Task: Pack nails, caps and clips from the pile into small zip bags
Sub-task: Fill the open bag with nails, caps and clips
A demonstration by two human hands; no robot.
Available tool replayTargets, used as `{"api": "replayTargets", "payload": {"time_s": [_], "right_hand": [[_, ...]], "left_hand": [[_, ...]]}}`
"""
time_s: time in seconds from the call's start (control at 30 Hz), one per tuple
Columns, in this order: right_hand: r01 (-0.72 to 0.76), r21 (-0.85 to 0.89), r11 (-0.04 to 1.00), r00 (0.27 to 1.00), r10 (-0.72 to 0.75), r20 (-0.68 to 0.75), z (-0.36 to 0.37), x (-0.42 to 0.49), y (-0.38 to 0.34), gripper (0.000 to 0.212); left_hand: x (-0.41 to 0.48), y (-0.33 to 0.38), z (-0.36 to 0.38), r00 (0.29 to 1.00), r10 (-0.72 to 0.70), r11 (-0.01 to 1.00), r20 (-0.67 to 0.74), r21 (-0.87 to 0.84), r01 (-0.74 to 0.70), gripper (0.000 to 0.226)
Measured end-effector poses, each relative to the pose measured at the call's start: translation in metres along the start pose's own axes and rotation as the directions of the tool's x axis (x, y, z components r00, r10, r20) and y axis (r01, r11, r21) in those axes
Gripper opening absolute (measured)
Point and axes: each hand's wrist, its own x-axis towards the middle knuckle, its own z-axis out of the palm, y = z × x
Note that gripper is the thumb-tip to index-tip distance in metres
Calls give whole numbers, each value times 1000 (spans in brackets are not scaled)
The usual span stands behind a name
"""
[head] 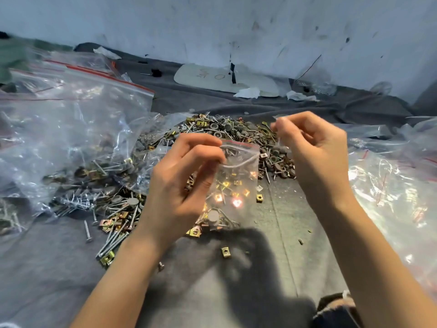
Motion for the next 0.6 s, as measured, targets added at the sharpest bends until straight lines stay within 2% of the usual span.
{"api": "replayTargets", "payload": {"time_s": [0.07, 0.17, 0.27, 0.5, 0.6], "right_hand": [[-67, -152, 986, 997, 70, 13, 0, 5, 21, 13], [-161, -328, 931, 965, 218, 145, 13, 1, 52, 12], [-155, -436, 886, 924, 286, 253, 30, -7, 74, 11], [-102, -532, 841, 924, 278, 263, 45, -9, 87, 32], [-91, -548, 832, 926, 273, 261, 46, -9, 87, 23]], "left_hand": [[0, -2, -3, 1000, -9, 1000, -17, 11, 10, 10], [0, -5, -8, 999, -34, 999, -33, 14, 34, 10], [0, -7, -13, 995, -66, 998, -68, 14, 67, 12], [3, -10, -21, 990, -86, 996, -109, 26, 89, 13], [3, -9, -20, 991, -79, 995, -109, 50, 85, 13]]}}
